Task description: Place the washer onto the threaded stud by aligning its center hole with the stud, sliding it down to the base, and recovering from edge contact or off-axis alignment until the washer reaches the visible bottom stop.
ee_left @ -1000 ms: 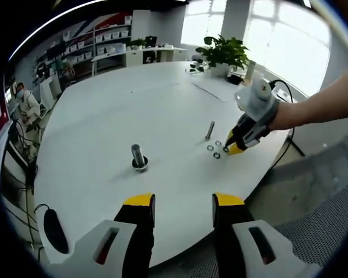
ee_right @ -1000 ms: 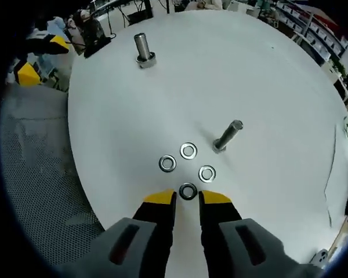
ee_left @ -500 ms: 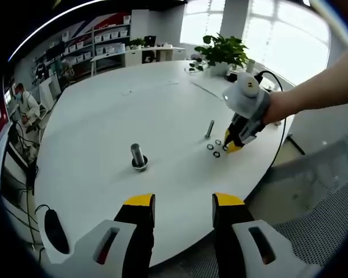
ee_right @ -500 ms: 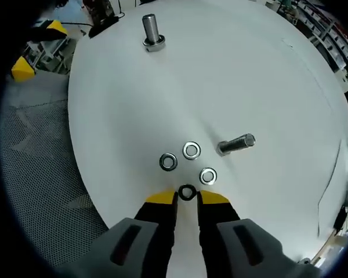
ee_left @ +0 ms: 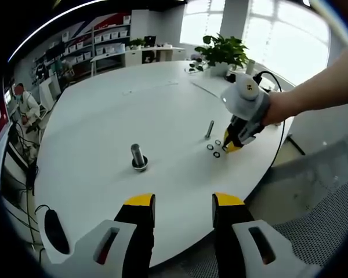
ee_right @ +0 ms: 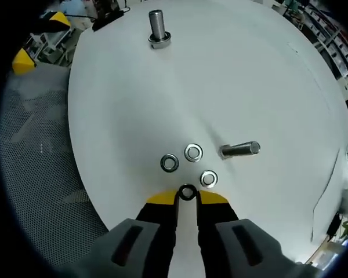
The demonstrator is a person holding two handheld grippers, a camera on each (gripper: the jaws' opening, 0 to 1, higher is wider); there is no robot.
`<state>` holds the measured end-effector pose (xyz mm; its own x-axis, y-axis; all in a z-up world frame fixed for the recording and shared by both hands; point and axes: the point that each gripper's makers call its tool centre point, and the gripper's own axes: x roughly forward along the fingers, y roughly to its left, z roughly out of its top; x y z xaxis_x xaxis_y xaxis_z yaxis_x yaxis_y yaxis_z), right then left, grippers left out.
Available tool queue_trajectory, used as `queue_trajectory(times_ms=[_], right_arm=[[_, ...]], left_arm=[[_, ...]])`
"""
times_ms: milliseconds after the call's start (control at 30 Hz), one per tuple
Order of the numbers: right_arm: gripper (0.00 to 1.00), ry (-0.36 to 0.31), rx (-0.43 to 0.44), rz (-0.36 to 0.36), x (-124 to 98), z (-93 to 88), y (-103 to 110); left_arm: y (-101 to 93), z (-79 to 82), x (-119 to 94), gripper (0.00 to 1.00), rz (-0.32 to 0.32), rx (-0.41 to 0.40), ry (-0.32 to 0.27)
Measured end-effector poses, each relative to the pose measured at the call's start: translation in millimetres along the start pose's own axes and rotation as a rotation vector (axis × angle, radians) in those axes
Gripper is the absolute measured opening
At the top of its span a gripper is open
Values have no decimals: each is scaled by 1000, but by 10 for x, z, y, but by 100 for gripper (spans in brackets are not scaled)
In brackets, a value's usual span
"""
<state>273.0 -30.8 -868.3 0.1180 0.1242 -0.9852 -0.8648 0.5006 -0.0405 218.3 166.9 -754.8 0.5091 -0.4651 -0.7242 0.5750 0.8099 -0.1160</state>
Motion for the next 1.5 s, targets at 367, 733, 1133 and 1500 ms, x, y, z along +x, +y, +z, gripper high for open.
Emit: queue_trajectory(times_ms=[367,733,1133,1500], right_arm=[[13,-107,101,-3,-8,-42,-12],[13,-102,157,25,-71,-177,-3],[13,-166,155,24,-346,1,-119],[13,-209,102,6,-561,283,-281]], left_arm=[[-10,-1,7,38,-5,0,3],[-36,4,14,38,-18,-4,0],[-61,6,14,37,-29,-2,1],[-60,16,8,37,-30,-2,-3]])
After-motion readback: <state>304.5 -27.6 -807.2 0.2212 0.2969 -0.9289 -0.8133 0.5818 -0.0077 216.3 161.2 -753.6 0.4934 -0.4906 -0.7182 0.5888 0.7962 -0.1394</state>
